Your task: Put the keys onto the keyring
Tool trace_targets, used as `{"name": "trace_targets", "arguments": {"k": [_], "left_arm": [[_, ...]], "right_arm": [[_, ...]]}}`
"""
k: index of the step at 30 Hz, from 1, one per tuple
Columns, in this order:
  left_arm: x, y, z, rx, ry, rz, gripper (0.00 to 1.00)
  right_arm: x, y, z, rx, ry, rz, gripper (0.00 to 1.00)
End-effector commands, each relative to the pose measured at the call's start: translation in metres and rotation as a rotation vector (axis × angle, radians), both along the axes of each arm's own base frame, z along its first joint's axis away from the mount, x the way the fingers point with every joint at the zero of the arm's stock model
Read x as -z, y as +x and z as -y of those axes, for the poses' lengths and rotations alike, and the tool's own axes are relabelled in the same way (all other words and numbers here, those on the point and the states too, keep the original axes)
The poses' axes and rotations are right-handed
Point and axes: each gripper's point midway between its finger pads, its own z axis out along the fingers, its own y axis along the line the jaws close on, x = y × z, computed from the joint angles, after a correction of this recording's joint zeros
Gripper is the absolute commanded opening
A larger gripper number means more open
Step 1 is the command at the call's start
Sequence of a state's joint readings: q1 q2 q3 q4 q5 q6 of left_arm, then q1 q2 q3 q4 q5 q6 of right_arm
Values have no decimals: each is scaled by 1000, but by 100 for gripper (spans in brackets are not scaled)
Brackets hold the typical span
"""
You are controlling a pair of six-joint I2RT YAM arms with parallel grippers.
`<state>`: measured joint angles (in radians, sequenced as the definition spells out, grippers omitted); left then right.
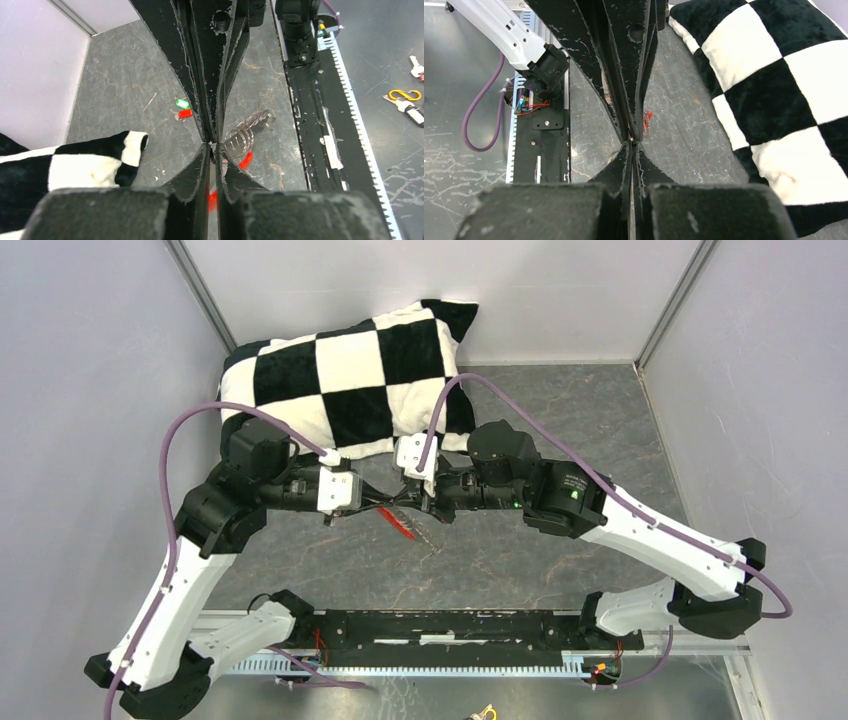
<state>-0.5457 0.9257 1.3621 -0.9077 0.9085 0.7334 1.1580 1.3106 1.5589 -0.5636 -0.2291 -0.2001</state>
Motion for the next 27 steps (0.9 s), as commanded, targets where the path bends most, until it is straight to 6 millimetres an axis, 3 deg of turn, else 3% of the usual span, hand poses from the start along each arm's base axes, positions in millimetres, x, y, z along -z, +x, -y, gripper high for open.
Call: {"name": "trace_targets", "arguments": {"k": [1, 3, 9, 11, 13, 18, 23, 27], "left_arm": [[5, 7, -4, -21, 23, 75, 7], [8, 8, -6, -23, 32, 91, 3], [25, 20, -13, -59, 91, 169, 2], [26, 21, -14, -61, 98, 185, 2], [23, 20, -13, -62, 84, 178, 2], [1, 16, -3, -78, -28, 106, 2], [-32, -11, 10, 12, -181, -56, 2], [-71, -26, 18, 74, -334, -133, 2]], "right_arm": [[-38, -5, -6, -24, 96, 27, 0], [-41, -6, -8, -28, 106, 20, 0], [-53, -12, -8, -50, 150, 7, 0], [-55, -14, -8, -59, 160, 2, 10], [-55, -17, -7, -68, 172, -2, 29], [-66, -15, 10, -17, 245, 22, 48], [-65, -13, 31, 44, 345, 21, 52], [-65, -16, 46, 74, 467, 25, 53]]}}
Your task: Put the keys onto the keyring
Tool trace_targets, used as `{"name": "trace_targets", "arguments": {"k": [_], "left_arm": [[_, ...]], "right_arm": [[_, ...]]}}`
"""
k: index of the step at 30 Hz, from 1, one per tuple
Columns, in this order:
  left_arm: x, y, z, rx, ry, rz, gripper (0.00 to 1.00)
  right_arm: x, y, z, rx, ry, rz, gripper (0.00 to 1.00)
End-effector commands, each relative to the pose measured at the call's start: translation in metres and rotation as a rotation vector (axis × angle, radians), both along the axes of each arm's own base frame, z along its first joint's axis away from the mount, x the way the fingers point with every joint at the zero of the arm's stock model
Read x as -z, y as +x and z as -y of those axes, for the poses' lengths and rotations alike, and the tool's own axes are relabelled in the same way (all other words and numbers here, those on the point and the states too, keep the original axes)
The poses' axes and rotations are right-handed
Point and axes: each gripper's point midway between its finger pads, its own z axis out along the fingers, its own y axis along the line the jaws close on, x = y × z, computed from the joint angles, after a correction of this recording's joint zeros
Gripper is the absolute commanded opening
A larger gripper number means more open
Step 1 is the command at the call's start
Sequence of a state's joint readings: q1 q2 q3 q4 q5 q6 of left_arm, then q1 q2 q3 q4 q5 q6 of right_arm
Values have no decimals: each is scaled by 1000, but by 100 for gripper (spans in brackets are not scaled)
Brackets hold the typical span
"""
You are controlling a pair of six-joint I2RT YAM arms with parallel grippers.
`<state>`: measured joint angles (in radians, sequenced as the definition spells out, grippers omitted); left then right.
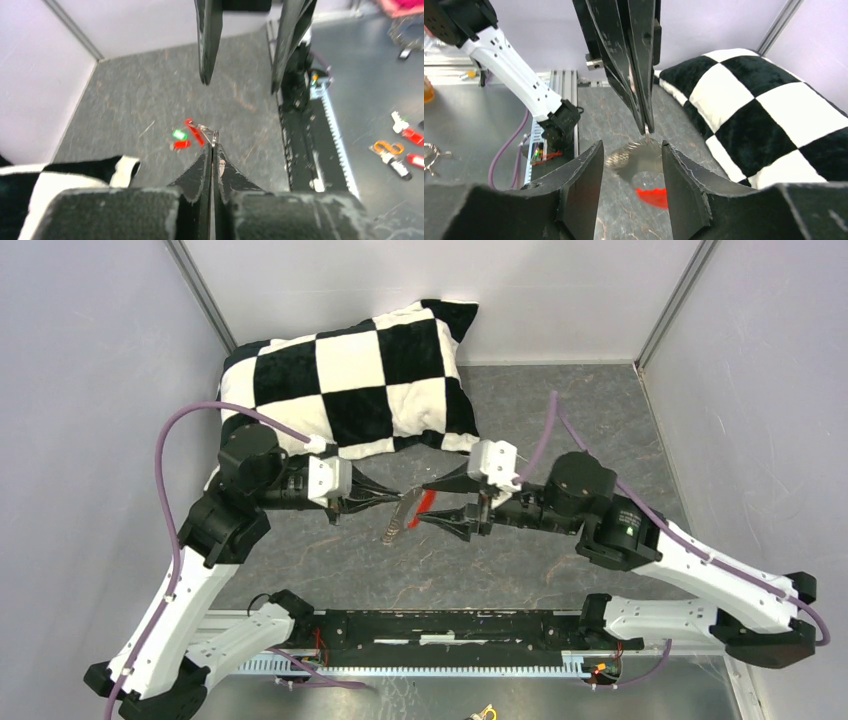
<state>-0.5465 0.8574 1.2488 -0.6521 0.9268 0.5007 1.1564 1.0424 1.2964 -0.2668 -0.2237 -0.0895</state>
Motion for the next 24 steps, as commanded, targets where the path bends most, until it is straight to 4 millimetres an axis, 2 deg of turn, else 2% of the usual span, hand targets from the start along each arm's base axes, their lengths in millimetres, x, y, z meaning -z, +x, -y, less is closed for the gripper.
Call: {"name": "trace_targets", "arguments": {"k": [1, 5, 11, 19, 24], "left_arm": [[-63, -30, 10, 121, -231, -93, 2], [-75, -36, 11, 148, -274, -157, 2], [-75, -42, 12, 192, -266, -168, 2], [-71, -45, 12, 227, -246, -111, 2], [-72, -47, 9, 245, -250, -4, 2]], "right_arm": [[-20, 3, 11, 50, 194, 8, 52], [-34, -7, 17, 9, 307, 40, 51], [-40, -25, 11, -99, 363, 14, 46], [-51, -32, 18, -126, 367, 48, 38], [-46, -36, 9, -165, 341, 35, 32]]}}
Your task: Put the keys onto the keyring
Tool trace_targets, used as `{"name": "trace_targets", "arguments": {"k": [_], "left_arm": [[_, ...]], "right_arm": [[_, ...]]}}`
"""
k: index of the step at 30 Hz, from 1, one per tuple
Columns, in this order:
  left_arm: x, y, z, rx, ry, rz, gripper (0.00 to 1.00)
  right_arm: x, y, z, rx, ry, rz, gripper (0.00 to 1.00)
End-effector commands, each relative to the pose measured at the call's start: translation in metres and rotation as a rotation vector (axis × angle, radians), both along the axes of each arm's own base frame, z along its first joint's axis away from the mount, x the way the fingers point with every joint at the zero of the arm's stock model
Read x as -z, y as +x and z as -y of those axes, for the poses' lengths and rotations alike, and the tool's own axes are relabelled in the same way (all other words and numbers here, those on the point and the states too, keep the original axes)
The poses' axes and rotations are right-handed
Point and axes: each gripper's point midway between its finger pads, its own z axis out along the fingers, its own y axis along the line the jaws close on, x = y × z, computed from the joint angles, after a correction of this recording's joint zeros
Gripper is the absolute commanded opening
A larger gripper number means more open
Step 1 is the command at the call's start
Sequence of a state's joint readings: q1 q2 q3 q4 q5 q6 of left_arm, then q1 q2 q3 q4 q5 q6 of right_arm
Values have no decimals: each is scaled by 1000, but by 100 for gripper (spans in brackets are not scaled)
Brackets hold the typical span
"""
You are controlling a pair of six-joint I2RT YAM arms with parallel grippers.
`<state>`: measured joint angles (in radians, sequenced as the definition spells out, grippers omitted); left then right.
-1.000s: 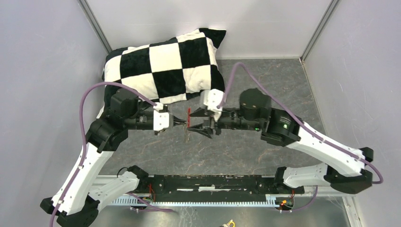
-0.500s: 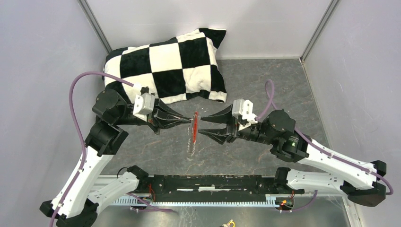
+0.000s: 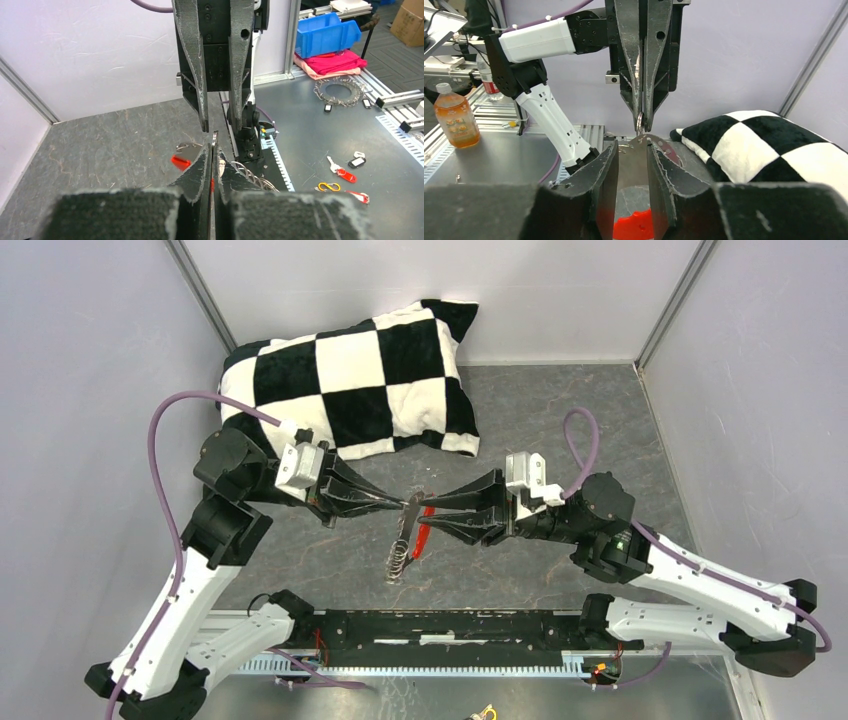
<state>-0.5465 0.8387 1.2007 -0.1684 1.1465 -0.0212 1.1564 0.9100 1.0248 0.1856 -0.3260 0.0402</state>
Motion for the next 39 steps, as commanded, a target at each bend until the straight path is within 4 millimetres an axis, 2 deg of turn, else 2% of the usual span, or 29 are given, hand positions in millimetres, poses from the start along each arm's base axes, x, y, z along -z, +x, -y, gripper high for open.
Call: {"name": "trace_targets", "arguments": {"k": [1, 17, 20, 23, 28, 29, 32, 34, 39], "left_arm": [[-9, -7, -3, 22, -38, 159, 2], [2, -4, -5, 3, -30, 186, 2], [4, -4, -5, 2, -24, 188, 2], [6, -4, -5, -4, -21, 192, 2], [10, -1, -6, -21, -2, 182, 2], [13, 2, -6, -41, 12, 183, 6], [31, 13, -9, -91, 90, 202, 32], [46, 22, -11, -123, 150, 214, 43], [73, 43, -15, -203, 265, 184, 47]], "right_arm": [[-22, -8, 0, -46, 44, 24, 32], [-24, 3, -16, -27, 62, -6, 28], [-23, 4, -18, -24, 57, -14, 22], [-19, 8, -21, -10, 35, -21, 2], [-6, 23, -20, 70, -65, -26, 0], [-4, 26, -19, 91, -97, -33, 0], [8, 35, -15, 145, -205, -19, 0], [17, 42, -13, 180, -273, -23, 0], [52, 55, -15, 227, -475, -33, 1]]}}
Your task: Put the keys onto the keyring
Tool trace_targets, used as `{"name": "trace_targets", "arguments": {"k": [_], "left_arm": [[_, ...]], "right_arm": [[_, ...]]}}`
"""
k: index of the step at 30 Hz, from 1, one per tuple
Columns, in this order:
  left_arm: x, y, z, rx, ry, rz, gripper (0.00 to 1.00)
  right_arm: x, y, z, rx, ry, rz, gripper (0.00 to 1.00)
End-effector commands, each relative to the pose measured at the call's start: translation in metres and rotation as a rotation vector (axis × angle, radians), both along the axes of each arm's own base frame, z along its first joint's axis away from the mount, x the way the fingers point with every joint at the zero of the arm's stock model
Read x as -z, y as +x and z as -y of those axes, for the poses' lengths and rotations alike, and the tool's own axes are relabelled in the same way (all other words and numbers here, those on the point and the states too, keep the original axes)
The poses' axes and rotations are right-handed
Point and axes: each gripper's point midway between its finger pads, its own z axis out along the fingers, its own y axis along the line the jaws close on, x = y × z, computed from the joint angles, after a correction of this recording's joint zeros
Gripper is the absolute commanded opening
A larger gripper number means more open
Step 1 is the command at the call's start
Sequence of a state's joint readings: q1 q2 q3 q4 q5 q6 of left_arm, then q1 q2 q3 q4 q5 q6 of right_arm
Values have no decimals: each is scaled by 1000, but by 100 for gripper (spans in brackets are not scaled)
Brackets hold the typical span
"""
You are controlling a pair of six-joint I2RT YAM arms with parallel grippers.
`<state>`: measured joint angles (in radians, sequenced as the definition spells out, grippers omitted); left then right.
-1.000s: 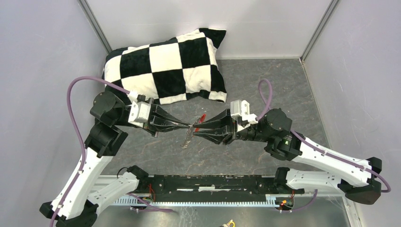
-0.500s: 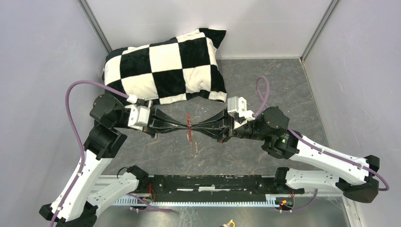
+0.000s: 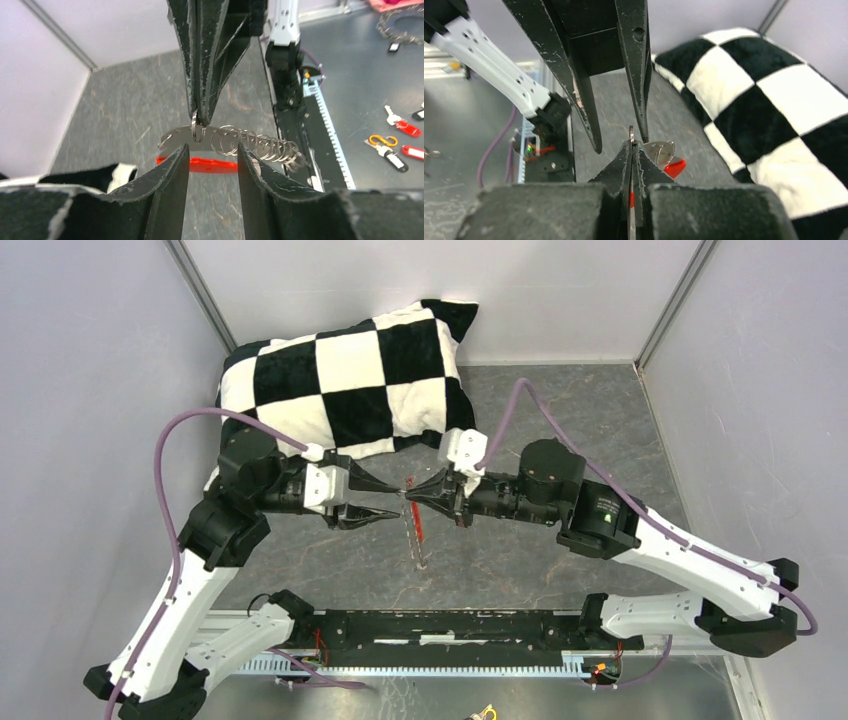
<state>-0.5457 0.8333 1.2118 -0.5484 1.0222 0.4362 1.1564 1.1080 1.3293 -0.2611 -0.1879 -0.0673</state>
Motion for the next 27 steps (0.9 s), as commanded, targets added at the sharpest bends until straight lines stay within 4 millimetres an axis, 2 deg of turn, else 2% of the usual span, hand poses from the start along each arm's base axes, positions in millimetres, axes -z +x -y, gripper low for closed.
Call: {"name": "trace_targets", "arguments": {"k": [1, 5, 14, 20, 27], "left_arm": [[23, 21, -8, -93, 113, 42, 47], [27, 25, -8, -98, 127, 64, 44], [43, 18, -8, -47, 161, 66, 28], [55, 16, -9, -33, 189, 36, 32], [58, 23, -6, -48, 205, -5, 37]], "right_arm": [[27, 17, 7, 75, -188, 8, 1], [46, 22, 4, 88, -281, -12, 1], [44, 21, -1, 67, -291, -14, 1], [45, 18, -7, 43, -305, -22, 1], [43, 17, -14, 28, -309, -17, 1]]}}
